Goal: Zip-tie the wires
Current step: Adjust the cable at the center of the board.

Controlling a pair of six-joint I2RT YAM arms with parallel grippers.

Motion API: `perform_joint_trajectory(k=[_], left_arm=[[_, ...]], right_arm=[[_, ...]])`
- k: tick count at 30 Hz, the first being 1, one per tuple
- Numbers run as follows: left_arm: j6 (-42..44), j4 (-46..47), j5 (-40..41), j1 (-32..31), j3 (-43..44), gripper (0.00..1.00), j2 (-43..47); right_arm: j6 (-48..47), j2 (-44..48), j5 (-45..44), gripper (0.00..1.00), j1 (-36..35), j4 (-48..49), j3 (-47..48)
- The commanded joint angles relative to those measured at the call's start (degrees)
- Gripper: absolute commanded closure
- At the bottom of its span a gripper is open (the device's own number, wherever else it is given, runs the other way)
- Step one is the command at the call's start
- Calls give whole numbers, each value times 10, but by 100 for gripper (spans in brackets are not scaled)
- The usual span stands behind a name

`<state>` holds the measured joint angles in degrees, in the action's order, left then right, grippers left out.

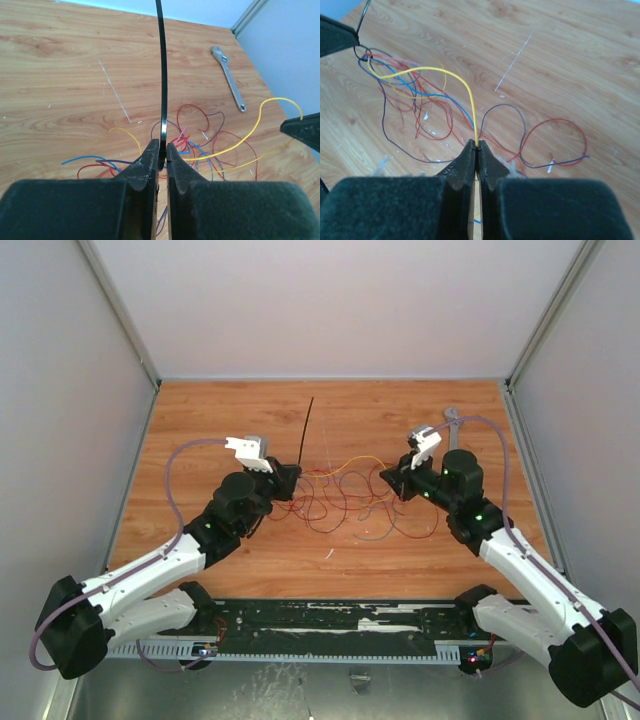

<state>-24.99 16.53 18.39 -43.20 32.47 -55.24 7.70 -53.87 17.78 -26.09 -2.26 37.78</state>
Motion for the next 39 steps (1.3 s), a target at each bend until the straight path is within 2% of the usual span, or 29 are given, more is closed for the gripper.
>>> perform_joint_trajectory(k=[1,9,13,17,20,22,24,30,34,39], left_arm=[[-8,4,4,6,10,100,-3],[-9,6,1,7,11,100,-3],[-1,2,-4,7,20,100,-4],[1,-1,-8,7,27,100,-7],[3,-1,-12,7,31,100,-8],[3,-1,-13,7,33,100,-9],[4,0,-14,7,32,100,-9],[3,0,-16,7,32,100,-9],[2,0,-18,7,33,100,-9],[0,0,-18,7,32,100,-9]], right_arm=[[9,23,-26,100,20,-5,22],[13,11,-1,100,30,-4,18],[2,-14,38,100,30,-14,23],[6,-26,50,68,30,-25,30],[16,-15,66,52,30,-13,30],[23,-11,80,46,30,-1,29],[28,-14,89,47,29,19,25],[59,-68,160,58,19,102,10],[86,-98,189,59,-22,168,-10],[104,-136,174,58,-67,241,-35]])
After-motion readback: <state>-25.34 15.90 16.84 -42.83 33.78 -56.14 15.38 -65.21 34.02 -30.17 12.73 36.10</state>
